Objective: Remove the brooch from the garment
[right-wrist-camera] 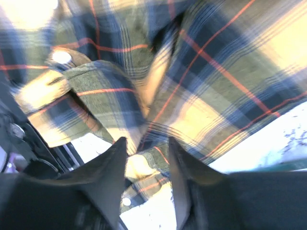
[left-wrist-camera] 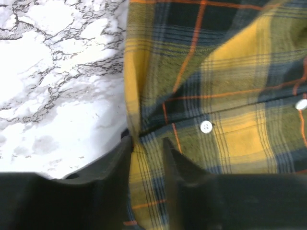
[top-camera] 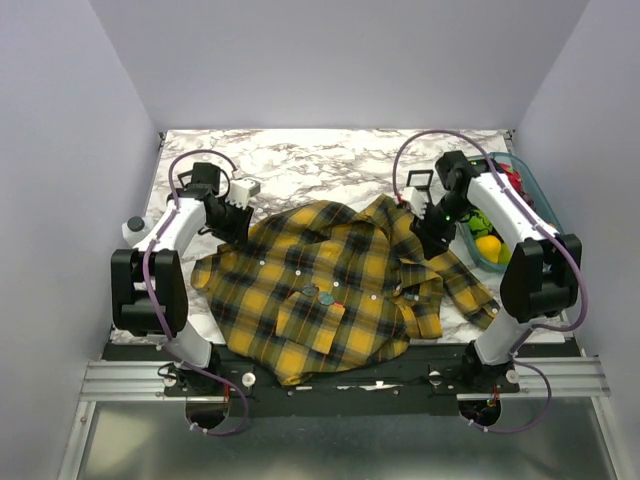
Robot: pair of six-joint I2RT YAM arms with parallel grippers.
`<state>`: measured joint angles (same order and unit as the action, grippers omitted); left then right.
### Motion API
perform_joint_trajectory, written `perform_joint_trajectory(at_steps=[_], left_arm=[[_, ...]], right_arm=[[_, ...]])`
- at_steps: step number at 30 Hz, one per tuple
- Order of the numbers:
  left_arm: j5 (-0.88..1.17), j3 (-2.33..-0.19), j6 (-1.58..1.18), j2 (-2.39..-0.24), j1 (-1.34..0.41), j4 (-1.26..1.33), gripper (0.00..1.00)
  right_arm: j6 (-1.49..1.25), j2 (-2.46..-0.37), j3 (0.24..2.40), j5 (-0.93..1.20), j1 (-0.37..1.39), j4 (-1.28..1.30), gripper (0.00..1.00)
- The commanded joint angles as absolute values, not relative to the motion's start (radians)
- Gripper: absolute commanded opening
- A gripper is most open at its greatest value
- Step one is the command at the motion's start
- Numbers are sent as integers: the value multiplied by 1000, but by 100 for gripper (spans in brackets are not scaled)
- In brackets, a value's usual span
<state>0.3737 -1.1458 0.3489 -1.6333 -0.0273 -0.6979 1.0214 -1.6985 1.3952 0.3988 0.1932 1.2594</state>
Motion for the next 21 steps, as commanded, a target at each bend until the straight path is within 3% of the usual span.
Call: perform_joint_trajectory(at_steps=[1, 2, 3, 5, 11, 15, 21], left_arm=[[416, -1177, 400, -1554, -21, -765, 52], [405, -1177, 390, -1548, -21, -750, 60], [397, -1180, 385, -1545, -21, -746, 63], [396, -1199, 374, -1546, -21, -744, 66], [414, -1244, 344, -1562, -21, -747, 67], [411, -1250, 313, -1581, -23, -712, 67], [431, -1285, 284, -1620, -25, -707, 67]], right_arm=[[948, -1759, 1552, 528, 150, 1339, 57], [918, -1772, 1571, 500, 149, 1294, 58], [861, -1782, 1581, 468, 149, 1269, 65], [839, -1792, 1588, 365, 150, 1229, 66], [980, -1632, 1355, 167, 150, 1192, 70], [1034, -1514, 1081, 65, 149, 1102, 71], [1008, -1531, 962, 5, 152, 939, 71]])
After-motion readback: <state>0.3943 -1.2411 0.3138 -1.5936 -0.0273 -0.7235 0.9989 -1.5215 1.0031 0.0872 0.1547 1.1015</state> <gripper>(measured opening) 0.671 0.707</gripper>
